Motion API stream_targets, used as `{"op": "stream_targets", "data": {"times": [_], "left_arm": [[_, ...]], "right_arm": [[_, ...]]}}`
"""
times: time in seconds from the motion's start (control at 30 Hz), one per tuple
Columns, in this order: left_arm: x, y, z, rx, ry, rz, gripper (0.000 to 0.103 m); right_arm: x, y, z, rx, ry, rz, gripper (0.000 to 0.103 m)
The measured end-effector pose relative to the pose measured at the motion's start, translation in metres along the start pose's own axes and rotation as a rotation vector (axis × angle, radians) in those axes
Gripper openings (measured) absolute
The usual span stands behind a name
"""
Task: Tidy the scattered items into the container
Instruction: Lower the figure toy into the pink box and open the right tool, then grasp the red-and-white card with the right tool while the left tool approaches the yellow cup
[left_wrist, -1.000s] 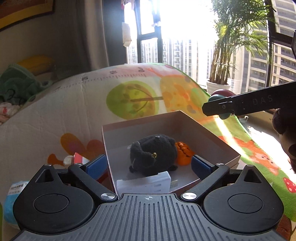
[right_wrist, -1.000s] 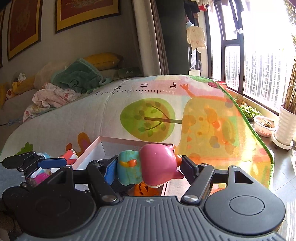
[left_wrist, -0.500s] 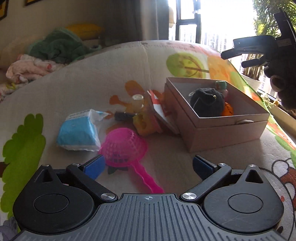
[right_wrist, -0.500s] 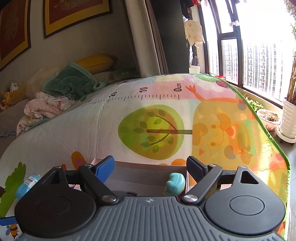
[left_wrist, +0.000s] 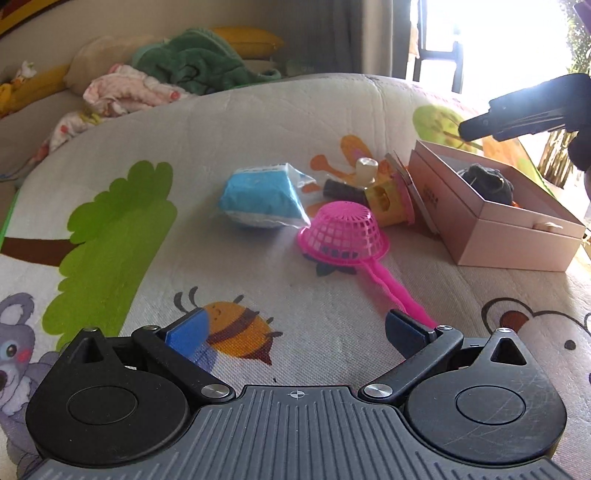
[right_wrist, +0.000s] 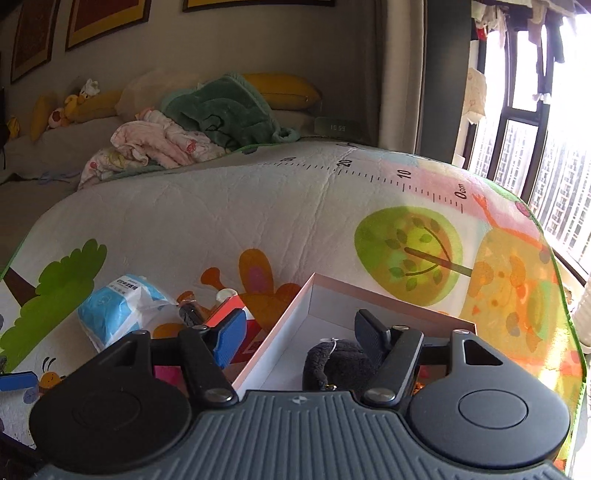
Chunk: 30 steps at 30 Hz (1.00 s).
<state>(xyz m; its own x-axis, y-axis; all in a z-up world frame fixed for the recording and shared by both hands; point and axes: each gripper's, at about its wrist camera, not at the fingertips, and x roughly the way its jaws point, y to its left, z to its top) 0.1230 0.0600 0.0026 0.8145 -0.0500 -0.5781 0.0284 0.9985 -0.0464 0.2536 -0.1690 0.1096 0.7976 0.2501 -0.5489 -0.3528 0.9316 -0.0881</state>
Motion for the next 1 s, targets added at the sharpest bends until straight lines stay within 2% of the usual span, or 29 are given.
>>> {"op": "stream_targets", "data": {"times": [0.03,0.13,0.2,0.33,0.43,0.5,0.53,0.57,0.7,0.83,1.0], "left_arm": [[-0.002,0.000,-0.001,-0.003,-0.016,-0.001,0.103],[-0.003,0.001,-0.002,-0.009,-0.028,-0.017,0.103],[-0.003,0.004,-0.002,-0.023,-0.029,-0.027,0.103],[-0.003,0.009,-0.002,-0.054,-0.030,-0.050,0.103],[-0.004,0.010,-0.002,-0.062,-0.038,-0.053,0.103],[-0.004,0.009,-0.002,-0.063,-0.040,-0.054,0.103],[-0.004,0.010,-0.002,-0.065,-0.039,-0.056,0.103],[-0.004,0.010,-0.003,-0.068,-0.038,-0.058,0.103],[-0.004,0.012,-0.003,-0.075,-0.037,-0.056,0.103],[-0.004,0.012,-0.003,-0.077,-0.040,-0.046,0.103],[-0.005,0.013,-0.003,-0.092,-0.041,-0.021,0.103]], "right_arm": [[0.005,0.010,0.000,-0.012,0.016,0.011,0.052],[0.024,0.042,0.003,-0.027,0.042,0.017,0.048],[0.041,0.058,0.008,-0.018,0.034,-0.010,0.048],[0.076,0.075,0.018,0.008,0.092,-0.037,0.048],[0.094,0.086,0.013,-0.059,0.096,-0.114,0.048],[0.100,0.087,0.008,-0.078,0.122,-0.130,0.048],[0.101,0.086,0.004,-0.078,0.145,-0.126,0.044],[0.101,0.084,0.002,-0.079,0.160,-0.122,0.029],[0.076,0.083,-0.013,-0.097,0.165,-0.089,0.012],[0.037,0.090,-0.034,-0.153,0.134,-0.014,0.012],[-0.023,0.103,-0.070,-0.292,0.086,0.081,0.012]]}}
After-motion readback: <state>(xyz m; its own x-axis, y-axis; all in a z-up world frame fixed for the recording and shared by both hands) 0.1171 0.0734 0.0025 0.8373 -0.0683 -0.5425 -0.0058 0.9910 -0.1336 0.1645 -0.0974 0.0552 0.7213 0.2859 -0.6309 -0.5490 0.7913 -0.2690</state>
